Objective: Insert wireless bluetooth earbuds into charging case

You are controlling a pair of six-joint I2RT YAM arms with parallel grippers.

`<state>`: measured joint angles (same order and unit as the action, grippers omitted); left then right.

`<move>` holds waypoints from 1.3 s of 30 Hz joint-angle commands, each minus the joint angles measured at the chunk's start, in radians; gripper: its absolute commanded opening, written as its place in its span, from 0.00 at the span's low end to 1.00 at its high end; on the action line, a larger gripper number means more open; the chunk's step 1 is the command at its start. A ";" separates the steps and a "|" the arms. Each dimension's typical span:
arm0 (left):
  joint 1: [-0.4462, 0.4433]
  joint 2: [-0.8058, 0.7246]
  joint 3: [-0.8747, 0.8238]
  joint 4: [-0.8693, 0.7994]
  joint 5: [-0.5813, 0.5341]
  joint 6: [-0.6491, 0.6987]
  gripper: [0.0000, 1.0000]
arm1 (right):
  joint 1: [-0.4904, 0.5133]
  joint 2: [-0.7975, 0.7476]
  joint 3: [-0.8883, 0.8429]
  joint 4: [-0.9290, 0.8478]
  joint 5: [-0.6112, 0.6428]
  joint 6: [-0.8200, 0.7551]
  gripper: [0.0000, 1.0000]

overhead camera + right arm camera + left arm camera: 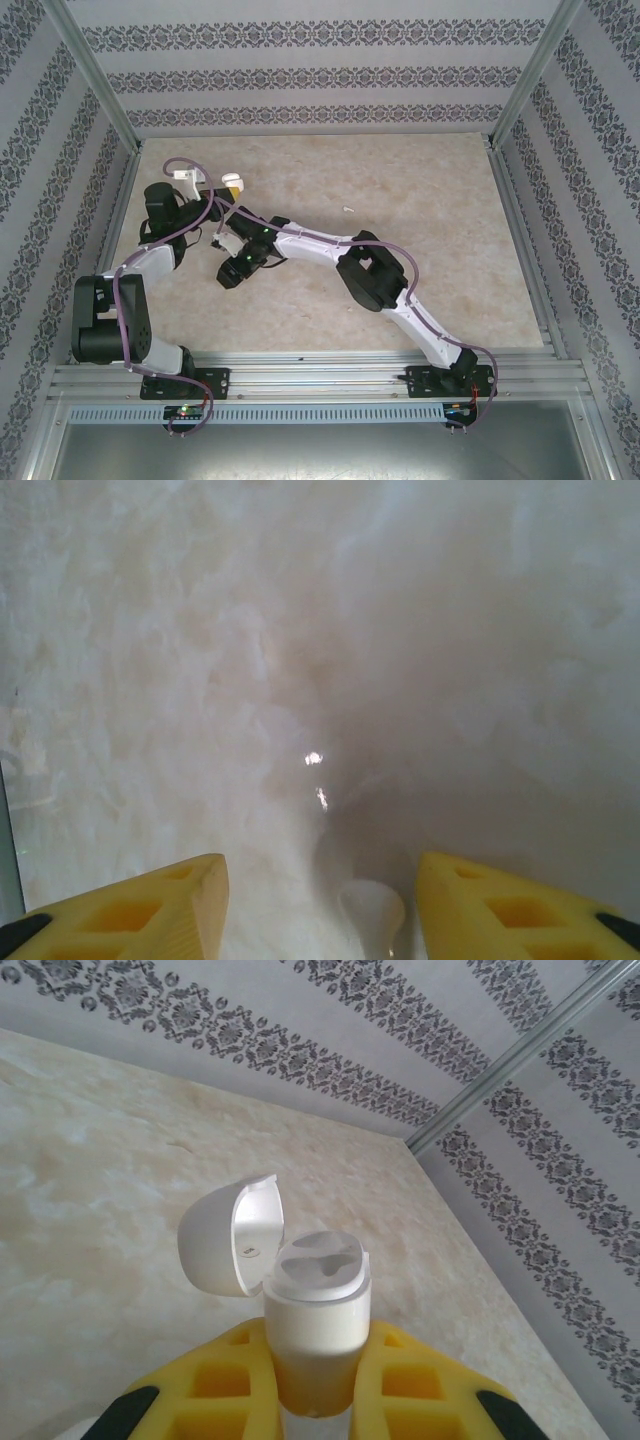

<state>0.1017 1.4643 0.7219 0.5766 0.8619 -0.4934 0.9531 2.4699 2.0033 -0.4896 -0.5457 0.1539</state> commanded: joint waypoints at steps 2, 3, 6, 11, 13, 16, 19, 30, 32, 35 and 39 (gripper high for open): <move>-0.019 -0.011 -0.013 0.051 0.045 -0.025 0.00 | 0.010 -0.038 -0.085 -0.089 0.065 0.030 0.52; -0.018 -0.013 -0.013 0.050 0.045 -0.025 0.00 | 0.011 -0.047 -0.090 -0.093 0.083 0.034 0.51; -0.019 -0.018 -0.015 0.045 0.043 -0.024 0.00 | 0.021 -0.058 -0.088 -0.107 0.149 0.045 0.49; -0.018 -0.028 -0.018 0.037 0.042 -0.019 0.00 | 0.041 -0.013 0.004 -0.209 0.262 0.018 0.47; -0.018 -0.029 -0.019 0.034 0.041 -0.017 0.00 | 0.048 0.012 0.046 -0.254 0.287 0.006 0.46; -0.018 -0.033 -0.017 0.028 0.041 -0.010 0.00 | 0.056 0.030 0.073 -0.290 0.325 -0.003 0.42; -0.018 -0.031 -0.017 0.025 0.039 -0.006 0.00 | 0.061 0.034 0.084 -0.308 0.362 -0.007 0.39; -0.017 -0.028 -0.018 0.028 0.042 -0.008 0.00 | 0.062 0.002 0.060 -0.260 0.356 0.013 0.23; -0.017 -0.033 -0.018 0.024 0.044 -0.007 0.00 | 0.063 -0.009 0.036 -0.241 0.352 0.019 0.19; -0.017 -0.040 -0.018 0.019 0.046 -0.007 0.00 | 0.062 -0.054 -0.037 -0.188 0.341 0.021 0.15; -0.016 -0.049 -0.019 0.014 0.042 -0.004 0.00 | 0.061 -0.126 -0.151 -0.108 0.334 0.019 0.15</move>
<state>0.0978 1.4471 0.7109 0.5755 0.8871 -0.5060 0.9974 2.3886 1.9255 -0.5838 -0.2073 0.1837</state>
